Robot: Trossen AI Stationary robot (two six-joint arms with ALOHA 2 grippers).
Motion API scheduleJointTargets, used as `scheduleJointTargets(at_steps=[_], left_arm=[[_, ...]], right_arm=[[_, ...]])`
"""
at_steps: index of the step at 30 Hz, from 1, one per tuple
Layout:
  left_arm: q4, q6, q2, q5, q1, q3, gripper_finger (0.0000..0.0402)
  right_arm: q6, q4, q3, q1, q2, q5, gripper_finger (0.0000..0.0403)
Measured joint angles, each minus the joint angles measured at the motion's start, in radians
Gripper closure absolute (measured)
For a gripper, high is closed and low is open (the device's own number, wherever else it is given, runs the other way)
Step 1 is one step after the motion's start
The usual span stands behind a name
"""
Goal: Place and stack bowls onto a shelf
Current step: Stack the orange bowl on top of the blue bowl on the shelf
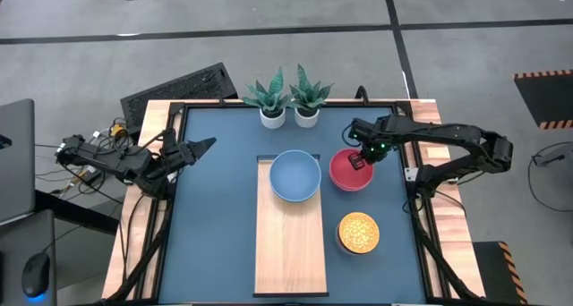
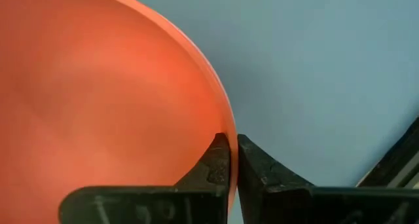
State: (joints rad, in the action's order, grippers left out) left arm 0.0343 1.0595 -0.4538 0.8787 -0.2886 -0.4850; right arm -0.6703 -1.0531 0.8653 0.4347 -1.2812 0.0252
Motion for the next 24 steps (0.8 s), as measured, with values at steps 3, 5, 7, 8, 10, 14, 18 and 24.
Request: scheduleJointTargets(at_steps=[3, 5, 7, 8, 10, 14, 18, 24], left_arm=[[0.0, 0.0, 0.0, 0.0, 0.0, 0.0, 0.0236], [0.0, 0.0, 0.0, 0.0, 0.0, 0.0, 0.0236], [0.0, 0.0, 0.0, 0.0, 0.0, 0.0, 0.0236], [0.0, 0.0, 0.0, 0.0, 0.0, 0.0, 0.0236], [0.0, 0.0, 0.0, 0.0, 0.0, 0.0, 0.0236], [0.0, 0.0, 0.0, 0.0, 0.0, 0.0, 0.0236], [0.0, 0.0, 0.0, 0.0, 0.0, 0.0, 0.0236], [0.0, 0.0, 0.0, 0.0, 0.0, 0.0, 0.0236]], right_arm=[[0.0, -0.021, 0.044, 0.0, 0.0, 0.003, 0.0373], [0.002, -0.051, 0.079, 0.0, 0.0, 0.004, 0.0373], [0.017, -0.077, 0.107, 0.0, 0.0, 0.003, 0.0368], [0.021, -0.088, 0.117, 0.0, 0.0, 0.003, 0.0362], [0.022, -0.102, 0.132, 0.0, 0.0, 0.003, 0.0347], [0.033, -0.106, 0.138, 0.0, 0.0, 0.003, 0.0329], [0.066, -0.107, 0.138, 0.0, 0.0, 0.001, 0.0326], [0.068, -0.106, 0.138, 0.0, 0.0, 0.001, 0.0331]])
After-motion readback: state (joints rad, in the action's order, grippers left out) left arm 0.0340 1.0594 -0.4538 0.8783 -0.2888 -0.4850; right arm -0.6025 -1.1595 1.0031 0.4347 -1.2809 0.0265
